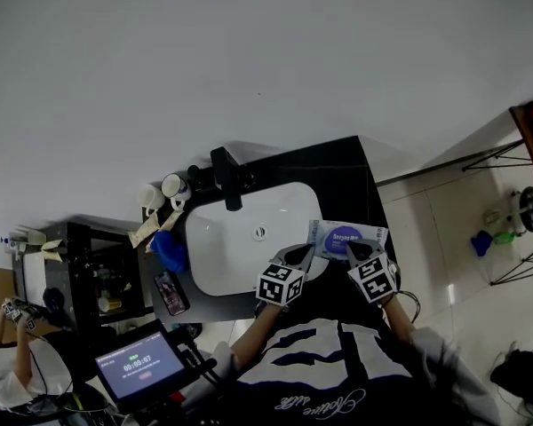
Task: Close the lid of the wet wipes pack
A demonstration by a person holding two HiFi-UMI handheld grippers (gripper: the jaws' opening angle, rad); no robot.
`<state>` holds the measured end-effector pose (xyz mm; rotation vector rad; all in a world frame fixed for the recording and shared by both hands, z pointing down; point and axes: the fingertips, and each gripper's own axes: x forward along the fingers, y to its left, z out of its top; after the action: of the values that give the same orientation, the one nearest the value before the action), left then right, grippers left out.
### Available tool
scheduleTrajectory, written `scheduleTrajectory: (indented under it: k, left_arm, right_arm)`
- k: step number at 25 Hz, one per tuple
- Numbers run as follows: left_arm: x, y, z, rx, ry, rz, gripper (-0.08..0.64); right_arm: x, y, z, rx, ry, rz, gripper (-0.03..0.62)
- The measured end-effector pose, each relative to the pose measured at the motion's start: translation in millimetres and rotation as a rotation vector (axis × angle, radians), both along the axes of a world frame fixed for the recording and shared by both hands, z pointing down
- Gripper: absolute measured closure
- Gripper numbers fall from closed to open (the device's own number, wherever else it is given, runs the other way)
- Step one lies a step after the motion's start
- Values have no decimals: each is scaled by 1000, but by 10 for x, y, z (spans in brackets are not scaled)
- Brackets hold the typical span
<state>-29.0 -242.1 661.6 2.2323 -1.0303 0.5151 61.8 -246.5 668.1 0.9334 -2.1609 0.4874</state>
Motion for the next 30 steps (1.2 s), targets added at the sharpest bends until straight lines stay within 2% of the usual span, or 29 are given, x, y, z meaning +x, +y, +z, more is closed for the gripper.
scheduleTrajectory:
  k: [8, 14, 23, 30]
  left_arm:
    - [-83, 121, -326, 61, 71, 53, 560]
    - [-182, 382, -622, 112, 137, 96, 560]
    - [-89, 854, -775, 114, 207, 169, 561]
    - [107, 1384, -990, 169, 203, 237, 560]
  right_arm:
    - [-107, 175, -370, 50, -170, 200, 597]
    - [-158, 591, -642, 105, -269, 374, 597]
    - [-48, 1368, -651, 121, -262, 513, 597]
    - [65, 1815, -748, 153, -341, 573, 597]
